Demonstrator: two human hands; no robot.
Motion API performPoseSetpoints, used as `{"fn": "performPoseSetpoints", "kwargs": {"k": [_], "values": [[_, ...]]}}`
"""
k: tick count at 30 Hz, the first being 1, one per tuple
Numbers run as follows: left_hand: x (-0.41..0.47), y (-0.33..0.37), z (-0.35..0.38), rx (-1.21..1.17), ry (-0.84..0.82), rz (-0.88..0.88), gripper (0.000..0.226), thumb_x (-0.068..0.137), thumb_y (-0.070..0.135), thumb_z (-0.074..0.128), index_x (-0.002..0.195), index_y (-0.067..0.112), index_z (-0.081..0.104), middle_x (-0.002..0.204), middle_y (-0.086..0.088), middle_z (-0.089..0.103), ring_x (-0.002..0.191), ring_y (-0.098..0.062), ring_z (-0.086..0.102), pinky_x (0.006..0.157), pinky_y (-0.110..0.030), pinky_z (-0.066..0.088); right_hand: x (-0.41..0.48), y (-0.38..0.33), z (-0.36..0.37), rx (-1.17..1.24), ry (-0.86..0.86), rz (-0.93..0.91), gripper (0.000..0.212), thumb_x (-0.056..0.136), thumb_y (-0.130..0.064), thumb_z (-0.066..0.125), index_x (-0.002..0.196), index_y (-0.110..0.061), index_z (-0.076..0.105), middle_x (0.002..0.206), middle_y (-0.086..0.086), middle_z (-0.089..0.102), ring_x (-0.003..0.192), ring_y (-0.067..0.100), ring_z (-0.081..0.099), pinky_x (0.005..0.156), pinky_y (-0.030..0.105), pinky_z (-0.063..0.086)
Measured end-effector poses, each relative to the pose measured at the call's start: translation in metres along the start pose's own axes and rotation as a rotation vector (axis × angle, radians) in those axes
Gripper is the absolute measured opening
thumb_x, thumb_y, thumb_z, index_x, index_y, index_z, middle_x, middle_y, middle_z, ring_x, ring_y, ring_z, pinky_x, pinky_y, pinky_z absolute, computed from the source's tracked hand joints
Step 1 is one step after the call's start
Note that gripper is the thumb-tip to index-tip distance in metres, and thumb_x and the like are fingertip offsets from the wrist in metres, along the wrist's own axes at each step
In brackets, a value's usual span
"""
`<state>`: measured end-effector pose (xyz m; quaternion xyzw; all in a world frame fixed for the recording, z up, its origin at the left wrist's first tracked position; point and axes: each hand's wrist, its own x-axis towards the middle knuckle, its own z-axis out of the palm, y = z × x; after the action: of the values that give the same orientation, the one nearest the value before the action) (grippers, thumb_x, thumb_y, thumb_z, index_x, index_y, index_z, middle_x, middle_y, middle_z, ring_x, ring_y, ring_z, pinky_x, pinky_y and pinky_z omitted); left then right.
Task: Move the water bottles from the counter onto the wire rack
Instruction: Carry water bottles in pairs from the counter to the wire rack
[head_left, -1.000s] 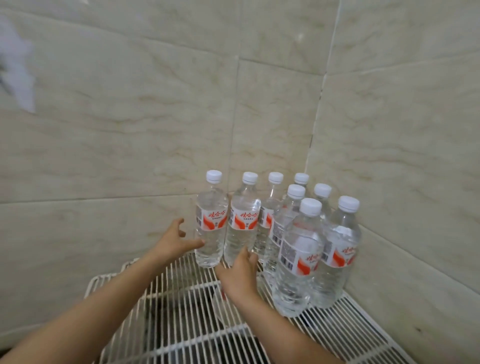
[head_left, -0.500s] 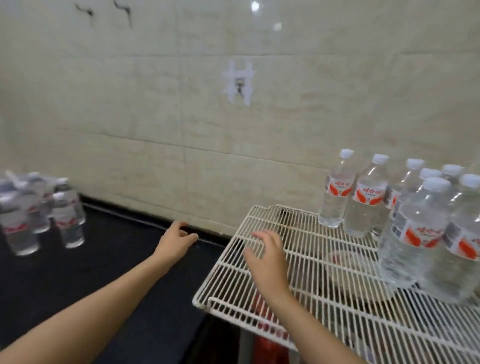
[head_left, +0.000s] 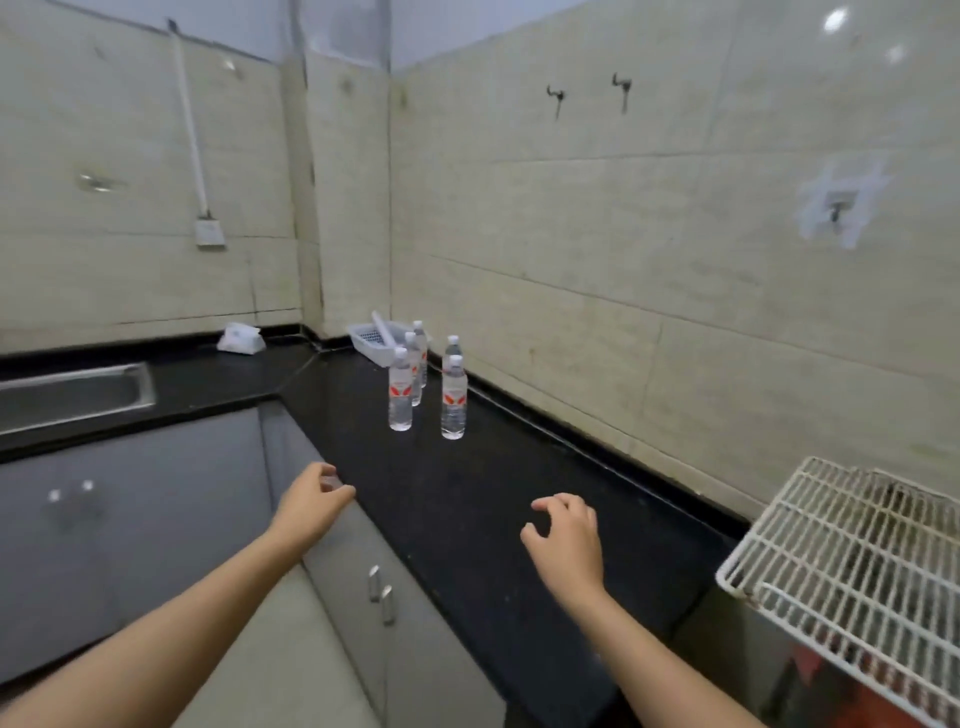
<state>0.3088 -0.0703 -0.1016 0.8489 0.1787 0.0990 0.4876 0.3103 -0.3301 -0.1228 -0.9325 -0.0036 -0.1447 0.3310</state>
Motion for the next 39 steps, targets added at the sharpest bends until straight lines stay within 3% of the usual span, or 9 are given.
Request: {"fn": "performPoseSetpoints", "kwargs": {"k": [6,12,16,20,22,31,39], "values": [[0.022,-0.073,-0.118,-0.01,0.038,-0.023,0.041,0.088,0.016,0.054,0.127,0.004,0.045,0.119,-0.016,0.054,0.096,-0.022,0.048,0.078,-0.03,0.037,-0.002,-0.101,0.096,-0.065,-0.143,-0.028,0.033,0.086,-0.023,0.052,0.119,-0.016,0.054,0.133,0.003,0.042,0.128,0.02,0.031,0.099,0.031,0.037],[0.053,-0.135,-0.197,-0.094,0.164,-0.104,0.038,0.088,0.009,0.054,0.123,-0.003,0.047,0.125,-0.024,0.052,0.107,-0.031,0.051,0.083,-0.028,0.035,-0.009,-0.173,0.166,-0.176,-0.294,-0.147,0.039,0.084,-0.028,0.053,0.122,-0.019,0.051,0.137,0.004,0.037,0.131,0.021,0.027,0.102,0.03,0.033],[0.073,-0.169,-0.21,-0.146,0.172,-0.168,0.036,0.088,0.006,0.053,0.122,-0.005,0.047,0.124,-0.025,0.052,0.095,-0.023,0.046,0.071,-0.028,0.037,0.014,-0.192,0.195,-0.211,-0.349,-0.17,0.04,0.085,-0.029,0.053,0.123,-0.019,0.05,0.139,0.004,0.036,0.133,0.02,0.026,0.103,0.032,0.033],[0.109,-0.185,-0.212,-0.176,0.191,-0.189,0.034,0.087,0.007,0.054,0.119,-0.005,0.049,0.122,-0.024,0.053,0.095,-0.023,0.047,0.077,-0.029,0.035,0.053,-0.194,0.226,-0.23,-0.39,-0.131,0.039,0.084,-0.029,0.054,0.122,-0.02,0.051,0.136,0.004,0.038,0.13,0.021,0.029,0.102,0.032,0.033],[0.134,-0.182,-0.212,-0.178,0.195,-0.169,0.033,0.088,0.007,0.054,0.118,-0.004,0.05,0.12,-0.023,0.054,0.094,-0.022,0.047,0.073,-0.027,0.036,0.08,-0.194,0.242,-0.214,-0.4,-0.085,0.039,0.083,-0.029,0.055,0.121,-0.02,0.052,0.136,0.006,0.039,0.13,0.023,0.031,0.102,0.033,0.034],[0.292,-0.138,-0.218,-0.153,0.227,-0.029,0.031,0.087,0.006,0.054,0.117,-0.002,0.052,0.103,-0.013,0.052,0.093,-0.021,0.048,0.078,-0.026,0.033,0.232,-0.207,0.312,-0.077,-0.357,0.038,0.039,0.084,-0.026,0.057,0.121,-0.015,0.054,0.132,0.01,0.044,0.123,0.026,0.039,0.1,0.036,0.04],[0.404,-0.163,-0.212,-0.17,0.188,-0.071,0.028,0.087,0.007,0.055,0.114,-0.002,0.054,0.103,-0.013,0.054,0.096,-0.025,0.051,0.079,-0.028,0.034,0.307,-0.208,0.379,-0.074,-0.378,0.143,0.038,0.083,-0.024,0.059,0.119,-0.013,0.055,0.129,0.01,0.048,0.121,0.025,0.042,0.097,0.035,0.042]]}}
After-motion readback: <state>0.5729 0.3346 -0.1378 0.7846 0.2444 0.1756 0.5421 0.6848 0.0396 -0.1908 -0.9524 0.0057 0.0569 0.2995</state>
